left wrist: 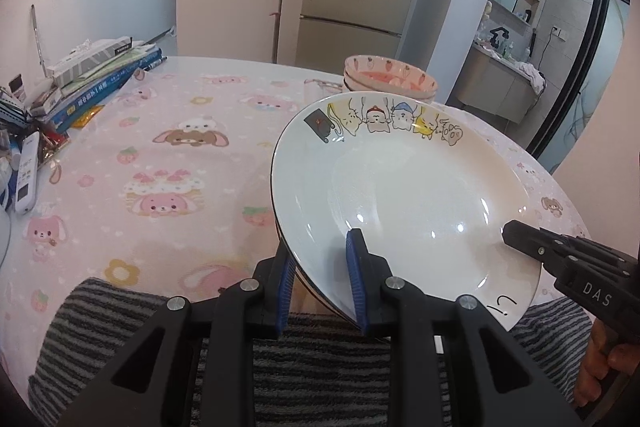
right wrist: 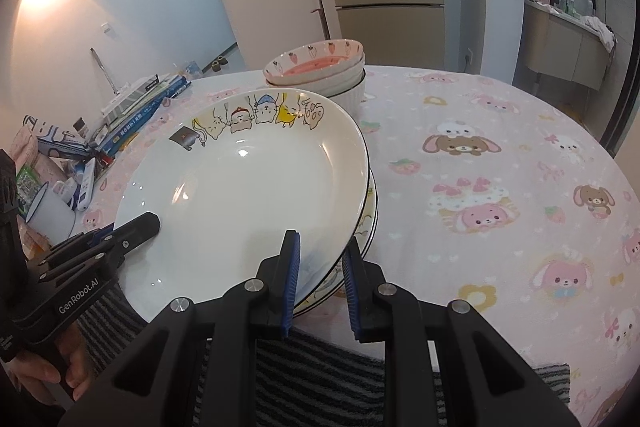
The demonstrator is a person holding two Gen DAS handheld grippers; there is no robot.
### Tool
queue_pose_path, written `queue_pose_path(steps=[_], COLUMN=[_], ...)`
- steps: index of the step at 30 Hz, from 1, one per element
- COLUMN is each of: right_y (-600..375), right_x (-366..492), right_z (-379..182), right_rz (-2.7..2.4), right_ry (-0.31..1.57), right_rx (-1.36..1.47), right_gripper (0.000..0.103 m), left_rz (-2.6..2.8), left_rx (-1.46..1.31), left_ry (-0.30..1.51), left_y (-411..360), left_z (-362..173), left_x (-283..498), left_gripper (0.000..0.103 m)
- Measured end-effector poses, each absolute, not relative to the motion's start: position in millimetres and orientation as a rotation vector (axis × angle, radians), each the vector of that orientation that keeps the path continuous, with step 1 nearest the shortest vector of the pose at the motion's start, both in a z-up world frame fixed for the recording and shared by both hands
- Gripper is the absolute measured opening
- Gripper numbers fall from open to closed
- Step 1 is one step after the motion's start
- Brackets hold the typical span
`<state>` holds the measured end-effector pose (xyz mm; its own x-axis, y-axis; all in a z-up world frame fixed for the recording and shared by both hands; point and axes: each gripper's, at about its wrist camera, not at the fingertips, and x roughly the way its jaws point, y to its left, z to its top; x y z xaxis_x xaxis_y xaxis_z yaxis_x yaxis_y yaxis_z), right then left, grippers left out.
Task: Organize plates and bowls
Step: 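Lower the cartoon-rim plate onto the stacked white plates with the right tool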
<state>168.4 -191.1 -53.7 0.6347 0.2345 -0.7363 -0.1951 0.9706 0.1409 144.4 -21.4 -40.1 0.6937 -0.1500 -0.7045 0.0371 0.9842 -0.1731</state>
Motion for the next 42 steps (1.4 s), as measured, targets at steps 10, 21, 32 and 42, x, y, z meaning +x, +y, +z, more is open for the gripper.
queue_pose_path(steps=[10, 21, 32, 42], right_y=[-189.8, -182.0, -177.3, -174.4], right_x=[169.4, 163.8, 162.8, 167.1], right_z=[-64.8, -70.7, -68.4, -71.1], right_rz=[0.221, 0.177, 0.156, 0.137], right_ry=[0.863, 0.847, 0.820, 0.813], right_rx=[0.021, -0.057, -0.099, -0.128], right_gripper=[0.023, 0.024, 0.027, 0.028], left_rz=[-0.106, -0.090, -0.068, -0.062], left_rx=[-0.130, -0.095, -0.060, -0.038], left_ry=[0.817, 0.821, 0.854, 0.867], left_y=[-24.0, -27.0, -31.7, -35.7], left_z=[-49.6, -52.9, -56.8, -59.0], left_x=[148.5, 147.6, 153.0, 155.9], left_gripper=[0.023, 0.024, 0.025, 0.029])
